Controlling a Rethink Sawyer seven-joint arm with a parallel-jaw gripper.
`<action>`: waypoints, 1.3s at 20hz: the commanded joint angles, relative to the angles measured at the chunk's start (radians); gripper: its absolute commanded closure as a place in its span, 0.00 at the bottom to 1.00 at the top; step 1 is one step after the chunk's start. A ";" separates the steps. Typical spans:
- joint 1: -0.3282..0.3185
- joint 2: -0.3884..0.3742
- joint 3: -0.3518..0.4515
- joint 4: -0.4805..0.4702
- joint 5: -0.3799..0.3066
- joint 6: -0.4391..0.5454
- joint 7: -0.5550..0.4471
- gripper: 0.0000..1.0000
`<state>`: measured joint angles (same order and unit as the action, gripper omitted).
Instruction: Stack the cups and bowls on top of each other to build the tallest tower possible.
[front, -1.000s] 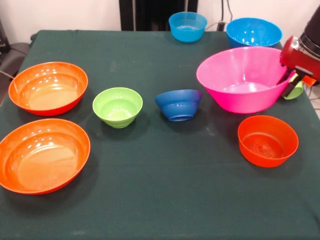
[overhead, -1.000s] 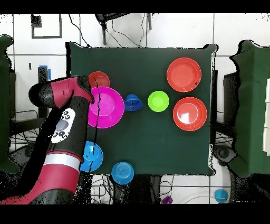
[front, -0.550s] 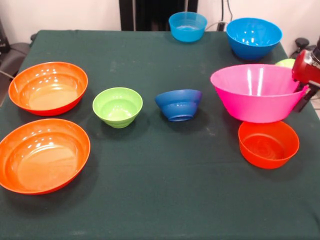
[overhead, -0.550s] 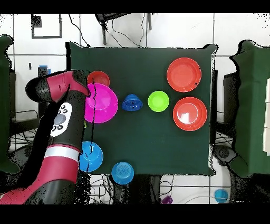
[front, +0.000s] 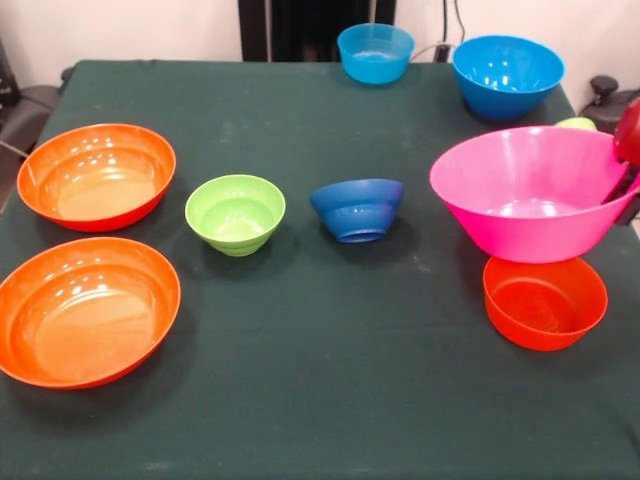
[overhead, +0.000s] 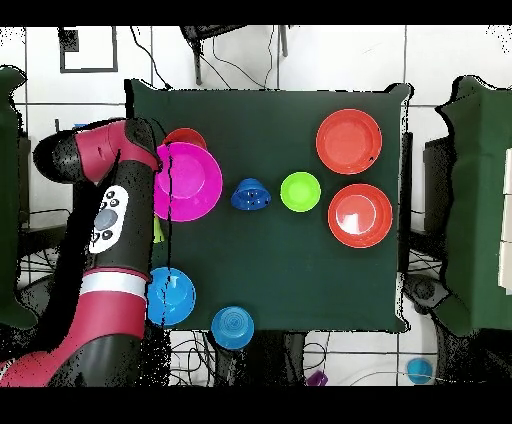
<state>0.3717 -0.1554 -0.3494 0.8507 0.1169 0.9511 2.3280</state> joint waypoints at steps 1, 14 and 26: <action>-0.035 0.011 0.076 -0.065 0.021 0.099 0.083 1.00; -0.030 -0.030 0.067 -0.054 0.022 0.138 0.050 1.00; -0.066 0.034 0.064 -0.027 -0.033 0.006 -0.003 1.00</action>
<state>0.3661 -0.1625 -0.3495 0.7937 0.1401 1.0073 2.3280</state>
